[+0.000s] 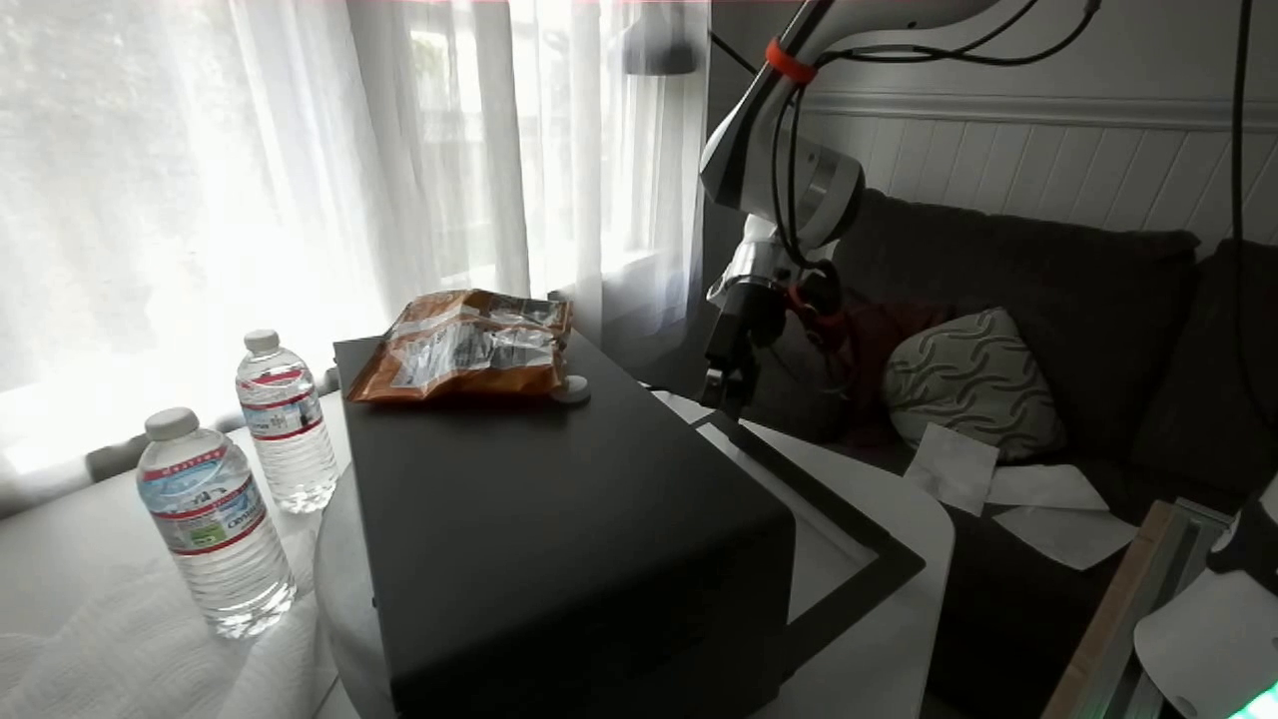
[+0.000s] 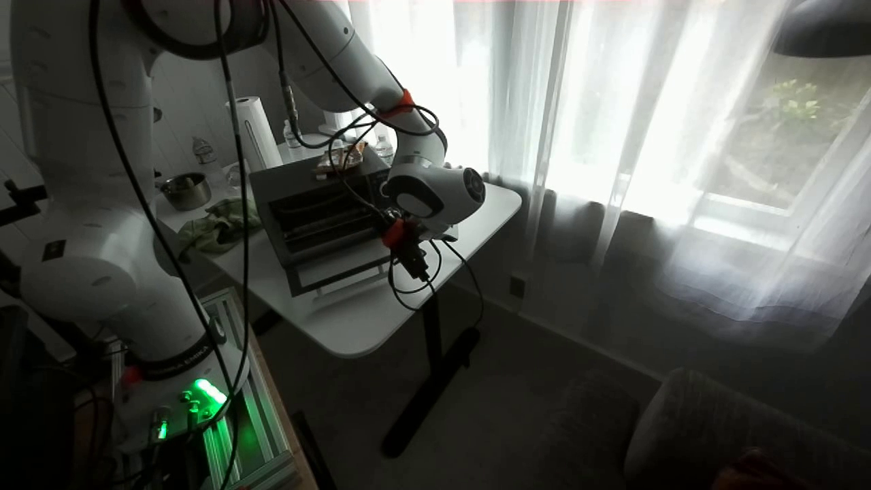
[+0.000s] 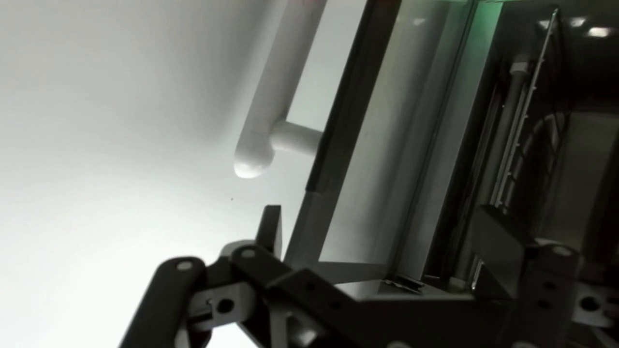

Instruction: Close the oven door

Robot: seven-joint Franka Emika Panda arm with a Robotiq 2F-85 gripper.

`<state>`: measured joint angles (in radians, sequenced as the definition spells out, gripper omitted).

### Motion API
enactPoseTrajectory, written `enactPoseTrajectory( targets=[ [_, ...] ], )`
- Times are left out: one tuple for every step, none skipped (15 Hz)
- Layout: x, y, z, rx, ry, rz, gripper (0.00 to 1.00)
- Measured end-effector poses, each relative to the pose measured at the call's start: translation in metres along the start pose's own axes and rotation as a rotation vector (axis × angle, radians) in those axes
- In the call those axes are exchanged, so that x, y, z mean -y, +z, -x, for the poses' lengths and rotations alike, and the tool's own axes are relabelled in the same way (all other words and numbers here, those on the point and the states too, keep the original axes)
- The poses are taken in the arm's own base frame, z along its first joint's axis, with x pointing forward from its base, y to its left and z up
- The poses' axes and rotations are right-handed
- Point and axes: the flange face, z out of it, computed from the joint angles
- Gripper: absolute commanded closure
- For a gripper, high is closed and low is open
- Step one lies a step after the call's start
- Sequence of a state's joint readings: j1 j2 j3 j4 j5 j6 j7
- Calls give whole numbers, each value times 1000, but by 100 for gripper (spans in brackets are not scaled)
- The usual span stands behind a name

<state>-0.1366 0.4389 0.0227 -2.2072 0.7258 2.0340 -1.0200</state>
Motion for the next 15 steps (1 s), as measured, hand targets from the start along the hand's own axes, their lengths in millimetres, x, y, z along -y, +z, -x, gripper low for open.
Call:
enactPoseTrajectory(
  targets=[
    [-1,-1,1,-1,2,-2,0],
    [-2,-2,1,-3,4,-3,0],
    [-3,-3,2,-4,7,-5,0],
    [-4,-3,3,-5,9,-7,0],
    [-4,-4,4,-5,11,-11,0],
    [-5,-5,5,-5,13,-15,0],
    [-5,-5,5,-4,14,-18,0],
    [-5,-5,5,-3,14,-21,0],
    [-4,-5,5,-2,14,-24,0],
    [-4,-5,5,1,13,-31,0],
    [-3,-5,5,4,13,-35,0],
    [-3,-6,5,4,10,-39,0],
    [-2,-7,5,5,6,-46,0],
    [-2,-8,5,7,0,-55,0],
    [0,-10,6,9,-8,-65,0]
  ],
)
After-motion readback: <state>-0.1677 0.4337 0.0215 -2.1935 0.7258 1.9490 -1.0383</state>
